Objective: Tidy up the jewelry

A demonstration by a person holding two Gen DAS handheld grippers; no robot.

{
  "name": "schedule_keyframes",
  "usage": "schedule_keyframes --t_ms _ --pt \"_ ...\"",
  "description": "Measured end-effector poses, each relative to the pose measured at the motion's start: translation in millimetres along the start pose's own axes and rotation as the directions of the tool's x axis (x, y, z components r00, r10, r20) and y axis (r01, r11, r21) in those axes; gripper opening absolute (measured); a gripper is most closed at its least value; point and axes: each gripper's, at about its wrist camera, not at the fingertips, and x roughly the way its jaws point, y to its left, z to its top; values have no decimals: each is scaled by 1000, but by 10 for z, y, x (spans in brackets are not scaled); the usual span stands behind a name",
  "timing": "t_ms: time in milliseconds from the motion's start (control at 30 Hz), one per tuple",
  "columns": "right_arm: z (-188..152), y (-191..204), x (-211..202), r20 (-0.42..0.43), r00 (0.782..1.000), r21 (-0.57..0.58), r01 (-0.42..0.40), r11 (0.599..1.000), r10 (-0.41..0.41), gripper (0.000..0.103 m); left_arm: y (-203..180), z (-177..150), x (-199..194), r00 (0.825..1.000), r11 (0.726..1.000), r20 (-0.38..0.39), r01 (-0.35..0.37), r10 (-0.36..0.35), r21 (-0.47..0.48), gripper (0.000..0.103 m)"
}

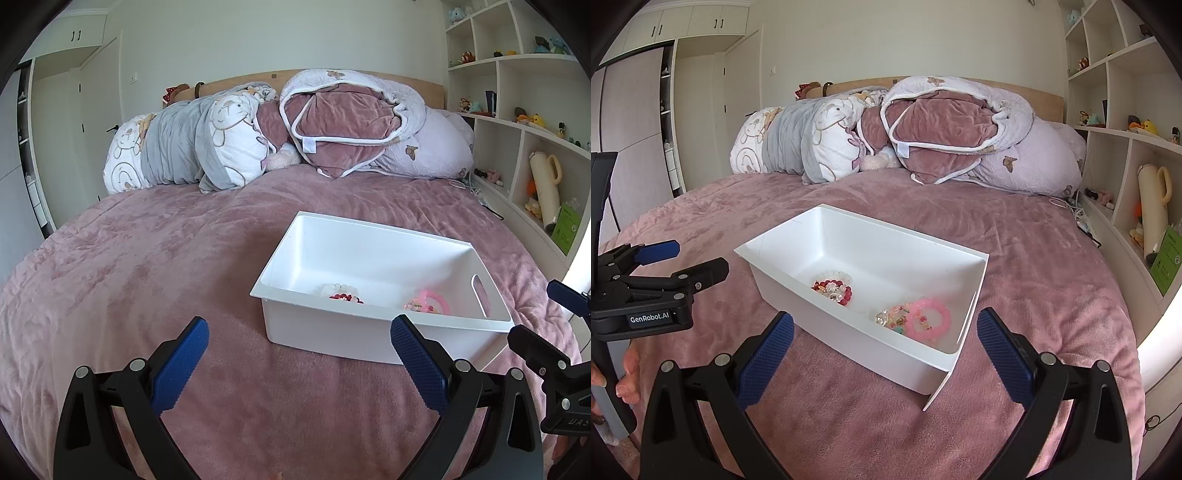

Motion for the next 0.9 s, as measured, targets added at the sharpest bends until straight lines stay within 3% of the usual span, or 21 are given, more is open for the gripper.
schedule_keyframes --t_ms 900 --pt "-25 -2 5 -8 1000 2 -3 1000 3 98 -30 -14 10 1000 1000 -2 -1 1 5 100"
